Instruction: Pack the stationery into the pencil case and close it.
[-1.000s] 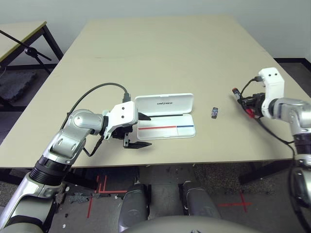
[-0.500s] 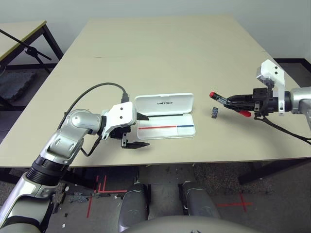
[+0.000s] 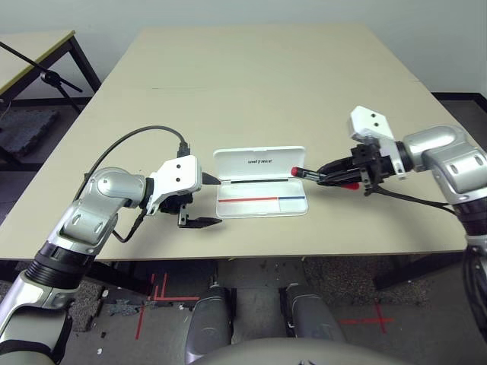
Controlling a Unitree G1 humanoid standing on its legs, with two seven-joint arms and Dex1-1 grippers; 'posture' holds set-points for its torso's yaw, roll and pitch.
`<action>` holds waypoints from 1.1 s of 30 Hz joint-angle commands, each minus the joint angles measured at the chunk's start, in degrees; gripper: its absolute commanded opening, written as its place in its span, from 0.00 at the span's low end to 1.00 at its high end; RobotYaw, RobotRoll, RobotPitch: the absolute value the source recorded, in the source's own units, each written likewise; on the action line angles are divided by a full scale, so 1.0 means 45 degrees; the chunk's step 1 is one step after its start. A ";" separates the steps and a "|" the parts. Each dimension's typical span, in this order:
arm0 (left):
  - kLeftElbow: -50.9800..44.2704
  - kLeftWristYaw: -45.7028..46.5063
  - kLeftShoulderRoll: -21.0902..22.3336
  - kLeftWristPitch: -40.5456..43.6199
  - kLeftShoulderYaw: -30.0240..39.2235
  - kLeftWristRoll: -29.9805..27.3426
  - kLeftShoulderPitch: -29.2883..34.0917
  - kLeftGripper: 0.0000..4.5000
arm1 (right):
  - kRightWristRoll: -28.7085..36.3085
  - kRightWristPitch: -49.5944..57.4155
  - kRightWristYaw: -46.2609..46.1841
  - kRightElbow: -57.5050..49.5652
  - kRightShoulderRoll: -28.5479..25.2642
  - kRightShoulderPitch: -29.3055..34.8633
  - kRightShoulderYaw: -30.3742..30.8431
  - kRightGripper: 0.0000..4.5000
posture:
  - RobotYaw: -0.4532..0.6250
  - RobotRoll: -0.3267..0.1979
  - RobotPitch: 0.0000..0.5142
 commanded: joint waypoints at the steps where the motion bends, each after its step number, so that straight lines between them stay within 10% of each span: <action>1: -0.0471 0.0060 0.0132 0.0347 0.0122 -0.0062 -0.0016 1.00 | -0.0434 -0.0241 -0.0283 -0.0200 0.0359 -0.0359 0.0435 0.11 | 0.37 0.62 0.09; 33: -0.0475 0.0532 -0.0021 0.0103 0.0182 0.0113 0.0660 1.00 | -0.3628 -0.4292 -0.2238 0.2430 0.3954 -0.0671 0.2528 0.11 | 0.41 0.62 0.08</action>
